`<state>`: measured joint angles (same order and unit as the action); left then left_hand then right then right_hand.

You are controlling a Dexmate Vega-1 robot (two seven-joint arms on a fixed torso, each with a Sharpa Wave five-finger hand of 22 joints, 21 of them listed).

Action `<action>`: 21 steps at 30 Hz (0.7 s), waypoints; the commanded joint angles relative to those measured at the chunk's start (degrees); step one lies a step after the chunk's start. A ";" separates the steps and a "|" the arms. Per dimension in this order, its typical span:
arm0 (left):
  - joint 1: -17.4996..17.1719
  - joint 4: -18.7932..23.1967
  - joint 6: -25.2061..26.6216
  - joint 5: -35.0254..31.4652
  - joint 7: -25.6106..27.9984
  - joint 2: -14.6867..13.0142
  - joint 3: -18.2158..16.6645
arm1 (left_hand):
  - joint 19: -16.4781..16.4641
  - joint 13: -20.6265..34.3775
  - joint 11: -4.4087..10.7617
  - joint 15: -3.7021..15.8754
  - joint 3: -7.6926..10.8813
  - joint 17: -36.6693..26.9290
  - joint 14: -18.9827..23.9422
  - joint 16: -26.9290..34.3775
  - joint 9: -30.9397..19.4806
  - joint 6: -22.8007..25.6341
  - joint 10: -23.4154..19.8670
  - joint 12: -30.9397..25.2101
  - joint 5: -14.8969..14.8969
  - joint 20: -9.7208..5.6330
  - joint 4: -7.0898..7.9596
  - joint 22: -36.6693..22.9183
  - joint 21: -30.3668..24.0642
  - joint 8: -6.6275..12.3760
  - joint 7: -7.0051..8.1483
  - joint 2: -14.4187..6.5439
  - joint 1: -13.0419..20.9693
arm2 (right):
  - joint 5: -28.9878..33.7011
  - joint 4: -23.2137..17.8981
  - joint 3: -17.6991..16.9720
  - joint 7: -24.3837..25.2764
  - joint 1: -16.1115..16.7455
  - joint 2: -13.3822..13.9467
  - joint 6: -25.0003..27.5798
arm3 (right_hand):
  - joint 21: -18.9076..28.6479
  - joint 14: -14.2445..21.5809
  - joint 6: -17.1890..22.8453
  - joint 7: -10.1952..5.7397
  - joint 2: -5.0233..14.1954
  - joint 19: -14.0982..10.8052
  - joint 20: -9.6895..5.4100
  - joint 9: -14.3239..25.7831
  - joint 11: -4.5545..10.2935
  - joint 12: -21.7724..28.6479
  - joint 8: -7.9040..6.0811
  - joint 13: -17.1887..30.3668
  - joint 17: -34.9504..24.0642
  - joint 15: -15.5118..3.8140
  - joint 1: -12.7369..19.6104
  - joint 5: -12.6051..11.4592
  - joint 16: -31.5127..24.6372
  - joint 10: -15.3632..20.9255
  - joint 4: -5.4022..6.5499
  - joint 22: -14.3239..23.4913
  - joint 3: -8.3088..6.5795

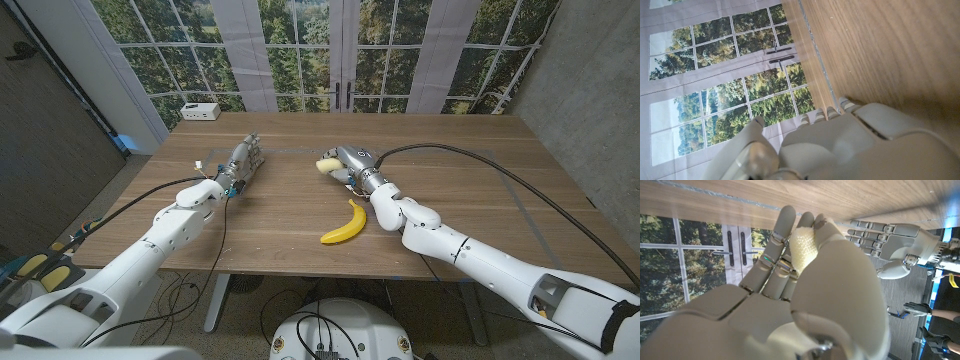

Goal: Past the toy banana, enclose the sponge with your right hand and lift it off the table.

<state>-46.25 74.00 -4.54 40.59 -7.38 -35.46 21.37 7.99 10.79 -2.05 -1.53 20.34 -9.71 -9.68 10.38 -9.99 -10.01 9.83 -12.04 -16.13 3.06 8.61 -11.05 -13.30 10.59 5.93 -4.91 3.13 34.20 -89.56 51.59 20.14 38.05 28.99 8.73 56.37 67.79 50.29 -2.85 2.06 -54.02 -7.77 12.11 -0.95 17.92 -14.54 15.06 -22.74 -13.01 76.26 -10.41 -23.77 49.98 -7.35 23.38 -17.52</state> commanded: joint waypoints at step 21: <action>-0.81 1.09 -0.08 0.23 0.03 -0.85 -0.54 | -0.06 0.14 -0.22 0.28 -0.33 -0.30 -5.27 0.00 -0.14 -3.34 2.61 0.09 -0.26 -0.05 -0.16 -0.24 0.27 0.00 0.21 -1.77 0.15 | -14.78 1.09 -8.45 2.85 3.22 -2.30 -13.24 | 1.59 0.96 5.56 4.77 7.39 1.09 -4.33 0.31 -4.46 0.31 0.27 0.40 -0.42 -0.26 7.48 -0.18 0.28 4.90 0.14 -0.28 -0.27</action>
<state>-46.84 74.45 -4.78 40.87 -7.48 -35.93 20.93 7.99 10.79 -2.06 -1.53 20.15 -9.71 -9.68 10.38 -9.99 -10.01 9.83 -12.04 -16.12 3.06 8.41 -11.04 -13.30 10.59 5.93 -4.91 3.13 26.38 -89.43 46.49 22.21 39.87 27.65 0.67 57.55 67.98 51.09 -2.66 1.89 -53.09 -7.46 12.14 -1.16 18.01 -13.92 15.06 -23.04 -12.99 76.42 -10.36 -23.72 50.15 -7.35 23.11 -17.52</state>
